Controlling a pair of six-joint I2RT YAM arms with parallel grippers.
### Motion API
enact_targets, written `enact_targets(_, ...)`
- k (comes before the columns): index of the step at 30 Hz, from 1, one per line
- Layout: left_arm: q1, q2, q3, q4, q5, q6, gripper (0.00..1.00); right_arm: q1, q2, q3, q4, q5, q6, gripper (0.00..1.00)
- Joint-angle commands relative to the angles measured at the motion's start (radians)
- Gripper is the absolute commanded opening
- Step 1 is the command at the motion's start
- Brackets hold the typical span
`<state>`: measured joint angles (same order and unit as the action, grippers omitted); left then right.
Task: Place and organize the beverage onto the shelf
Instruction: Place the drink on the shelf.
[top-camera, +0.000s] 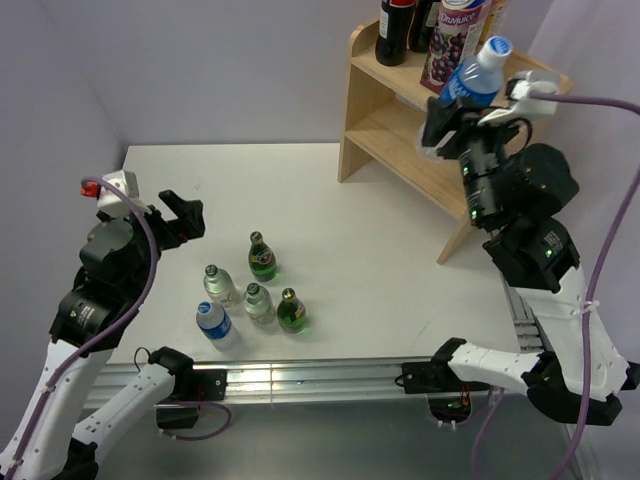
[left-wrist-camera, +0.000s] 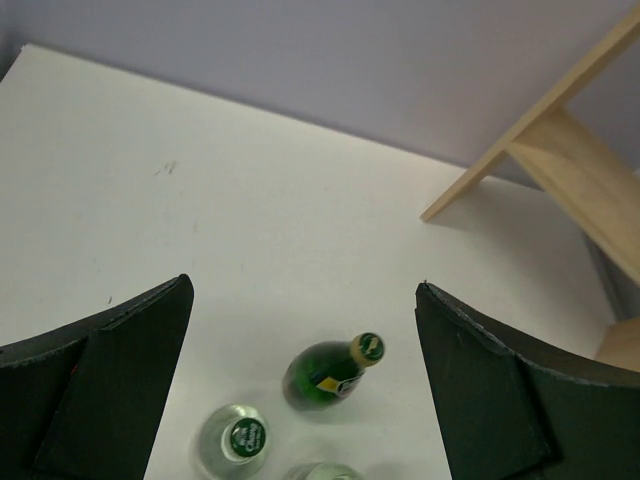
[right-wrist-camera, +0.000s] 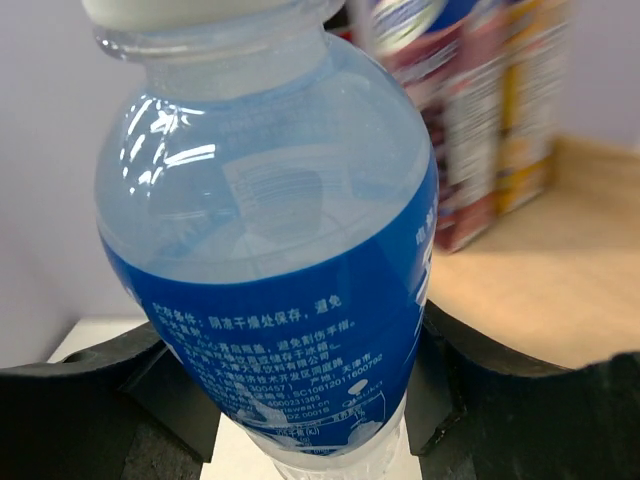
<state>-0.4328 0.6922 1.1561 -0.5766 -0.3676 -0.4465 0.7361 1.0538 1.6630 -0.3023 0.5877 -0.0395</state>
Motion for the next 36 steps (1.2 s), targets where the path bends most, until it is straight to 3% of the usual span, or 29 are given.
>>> enact_targets(1, 0.002, -0.037, -0.071, 0.067, -0.067, 0.015, 1.00, -0.105, 0.037, 0.144, 0.098, 0.031, -0.039, 0.00)
enact_targets(10, 0.002, -0.075, -0.173, 0.077, -0.096, 0.025, 0.99, -0.382, 0.250, 0.418, 0.034, -0.040, -0.069, 0.00)
enact_targets(20, 0.002, -0.126, -0.226, 0.080, -0.113, 0.022, 1.00, -0.651, 0.402, 0.502, 0.034, -0.285, 0.012, 0.00)
enact_targets(24, 0.002, -0.132, -0.233, 0.081, -0.113, 0.025, 1.00, -0.678, 0.408, 0.417, 0.107, -0.308, -0.008, 0.00)
enact_targets(36, 0.002, -0.145, -0.236, 0.092, -0.097, 0.028, 1.00, -0.797, 0.491, 0.461, 0.065, -0.381, -0.054, 0.00)
